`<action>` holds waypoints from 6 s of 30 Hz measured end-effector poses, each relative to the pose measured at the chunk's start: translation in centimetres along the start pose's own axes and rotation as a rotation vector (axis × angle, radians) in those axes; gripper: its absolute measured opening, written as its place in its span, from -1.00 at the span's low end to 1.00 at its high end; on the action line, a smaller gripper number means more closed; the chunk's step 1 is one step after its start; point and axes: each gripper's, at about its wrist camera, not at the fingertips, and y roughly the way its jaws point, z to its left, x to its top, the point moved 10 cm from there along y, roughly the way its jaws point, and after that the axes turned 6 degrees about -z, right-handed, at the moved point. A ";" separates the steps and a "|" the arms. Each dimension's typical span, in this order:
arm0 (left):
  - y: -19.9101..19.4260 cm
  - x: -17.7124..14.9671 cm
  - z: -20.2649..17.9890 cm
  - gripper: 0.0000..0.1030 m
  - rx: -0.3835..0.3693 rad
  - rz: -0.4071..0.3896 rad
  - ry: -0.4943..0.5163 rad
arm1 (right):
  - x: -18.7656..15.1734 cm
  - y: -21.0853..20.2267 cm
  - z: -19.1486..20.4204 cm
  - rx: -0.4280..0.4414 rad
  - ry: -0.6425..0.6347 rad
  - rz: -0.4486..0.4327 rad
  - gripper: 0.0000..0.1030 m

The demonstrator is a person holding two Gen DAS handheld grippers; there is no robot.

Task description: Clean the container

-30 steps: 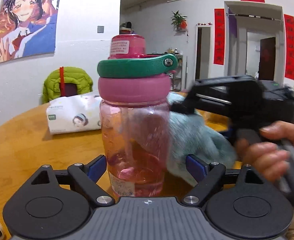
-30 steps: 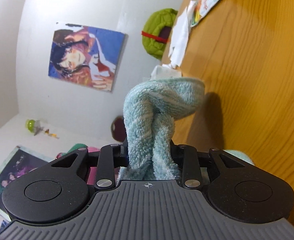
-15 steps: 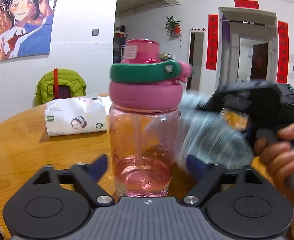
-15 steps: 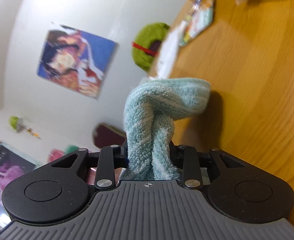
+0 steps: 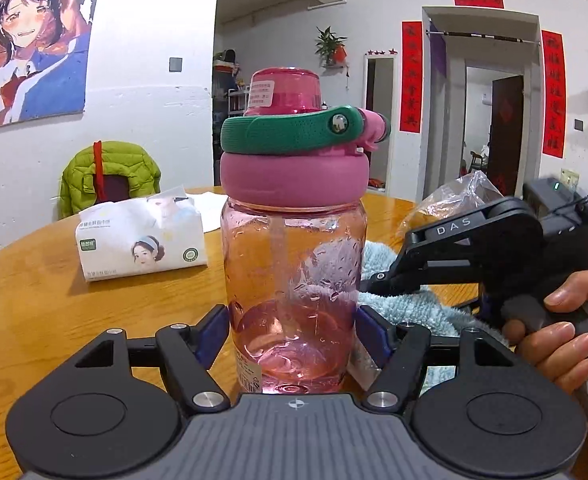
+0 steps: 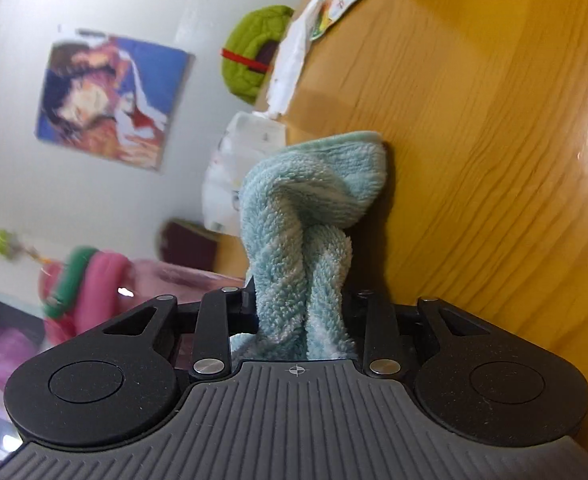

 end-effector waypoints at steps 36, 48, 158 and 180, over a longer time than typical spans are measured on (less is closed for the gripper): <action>-2.1 0.5 -1.4 0.60 0.129 -0.057 -0.022 | 3.5 -0.6 2.3 0.111 -0.043 -0.141 -0.37; -1.0 0.6 0.5 0.60 0.022 -0.048 -0.111 | 0.4 -0.1 2.7 0.098 -0.042 -0.022 -0.34; -1.0 0.1 0.8 0.32 0.014 -0.049 -0.027 | 2.2 -3.4 4.3 0.184 -0.157 -0.150 -0.72; 1.5 1.0 0.0 0.31 0.030 -0.002 0.034 | 2.2 -4.2 4.7 0.321 0.013 -0.134 -0.70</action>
